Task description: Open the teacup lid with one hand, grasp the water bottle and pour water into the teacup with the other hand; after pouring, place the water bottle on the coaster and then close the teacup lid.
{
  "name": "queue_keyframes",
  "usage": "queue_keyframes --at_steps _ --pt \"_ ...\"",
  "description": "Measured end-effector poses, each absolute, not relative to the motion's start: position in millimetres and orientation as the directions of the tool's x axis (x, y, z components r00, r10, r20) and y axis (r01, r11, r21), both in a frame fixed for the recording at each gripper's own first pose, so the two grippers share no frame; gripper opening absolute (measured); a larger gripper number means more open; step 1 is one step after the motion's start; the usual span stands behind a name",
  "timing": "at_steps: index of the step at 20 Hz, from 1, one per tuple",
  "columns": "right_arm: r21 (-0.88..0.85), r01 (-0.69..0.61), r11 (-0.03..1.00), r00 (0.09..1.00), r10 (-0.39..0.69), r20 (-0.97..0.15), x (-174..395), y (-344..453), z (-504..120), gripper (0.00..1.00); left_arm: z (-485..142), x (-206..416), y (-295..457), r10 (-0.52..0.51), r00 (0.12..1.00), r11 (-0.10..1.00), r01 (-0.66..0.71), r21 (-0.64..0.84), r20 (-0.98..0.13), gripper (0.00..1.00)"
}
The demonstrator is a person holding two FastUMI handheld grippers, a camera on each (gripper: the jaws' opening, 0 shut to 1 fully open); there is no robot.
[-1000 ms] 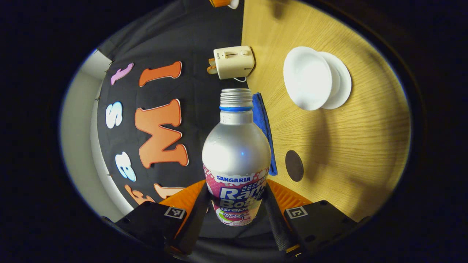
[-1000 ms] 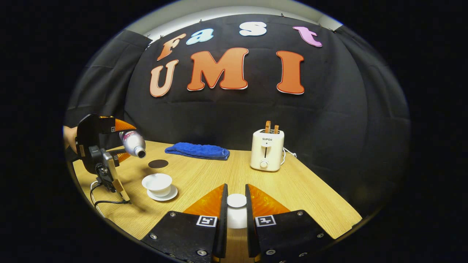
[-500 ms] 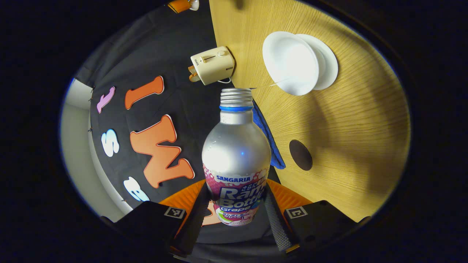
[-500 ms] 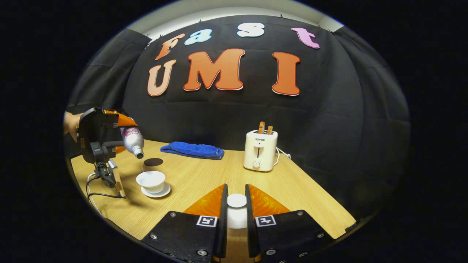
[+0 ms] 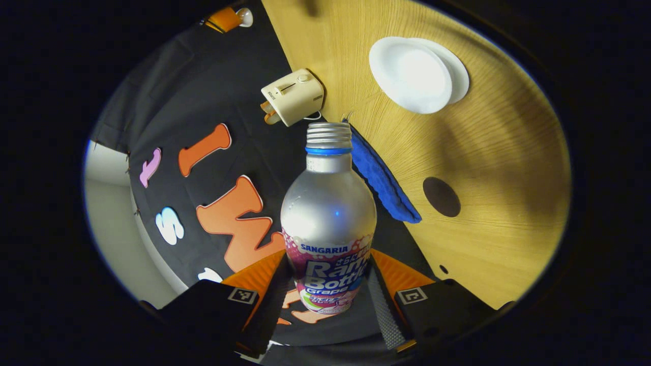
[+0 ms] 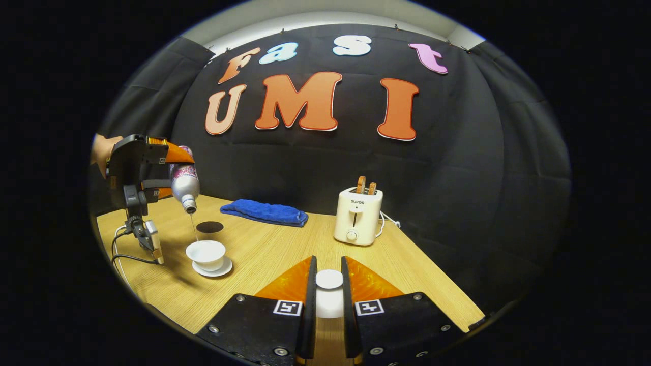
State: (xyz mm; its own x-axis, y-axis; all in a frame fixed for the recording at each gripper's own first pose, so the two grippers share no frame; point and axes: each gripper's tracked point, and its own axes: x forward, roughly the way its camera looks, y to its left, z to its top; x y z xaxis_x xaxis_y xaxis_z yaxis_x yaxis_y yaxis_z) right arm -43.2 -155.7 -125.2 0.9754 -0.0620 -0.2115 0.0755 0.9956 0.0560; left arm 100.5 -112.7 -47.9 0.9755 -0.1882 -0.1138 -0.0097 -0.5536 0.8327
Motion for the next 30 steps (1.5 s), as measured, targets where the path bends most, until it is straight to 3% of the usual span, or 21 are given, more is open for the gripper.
queue_keyframes --at_steps 1,2,5,11,17,19,20,22,23,25,27,30 --pt "0.055 0.074 0.996 0.975 -0.061 -0.212 -43 -155 -125 0.24 -45 100 -116 -0.203 0.973 -0.567 -0.027 0.824 -0.107 0.82" --pt "0.049 0.069 0.996 0.975 -0.057 -0.213 -43 -153 -125 0.23 -41 99 -120 -0.214 0.971 -0.574 -0.036 0.818 -0.107 0.87" --pt "0.031 0.061 0.998 0.977 -0.053 -0.208 -43 -151 -121 0.23 -34 103 -129 -0.232 0.967 -0.600 -0.060 0.798 -0.101 0.82" --pt "0.020 0.047 0.999 0.977 -0.042 -0.211 -40 -141 -119 0.23 -38 105 -135 -0.265 0.960 -0.624 -0.098 0.775 -0.092 0.84" --pt "0.022 0.016 1.000 0.974 -0.011 -0.225 -36 -118 -120 0.24 -83 108 -134 -0.316 0.941 -0.607 -0.101 0.788 -0.122 0.87" --pt "0.017 0.008 1.000 0.975 -0.004 -0.222 -35 -112 -118 0.19 -88 108 -132 -0.328 0.937 -0.582 -0.103 0.807 -0.118 0.82" --pt "0.019 0.004 1.000 0.975 0.000 -0.221 -33 -108 -118 0.24 -86 108 -133 -0.341 0.934 -0.557 -0.111 0.823 -0.105 0.83" --pt "0.023 0.000 1.000 0.976 0.005 -0.217 -30 -101 -114 0.23 -75 104 -135 -0.370 0.927 -0.459 -0.132 0.878 -0.055 0.81" --pt "0.017 0.013 1.000 0.977 -0.009 -0.212 -29 -99 -113 0.23 -66 108 -131 -0.364 0.931 -0.373 -0.124 0.920 -0.022 0.84" --pt "0.001 0.021 1.000 0.979 -0.021 -0.202 -27 -97 -107 0.24 -39 102 -119 -0.345 0.937 -0.186 -0.127 0.974 0.057 0.80" --pt "0.012 0.018 1.000 0.980 -0.016 -0.196 -24 -92 -100 0.23 -5 99 -112 -0.329 0.933 -0.027 -0.161 0.987 0.143 0.87" --pt "-0.001 0.046 0.999 0.986 -0.045 -0.163 -16 -88 -80 0.24 45 90 -91 -0.278 0.910 0.242 -0.244 0.939 0.308 0.80"
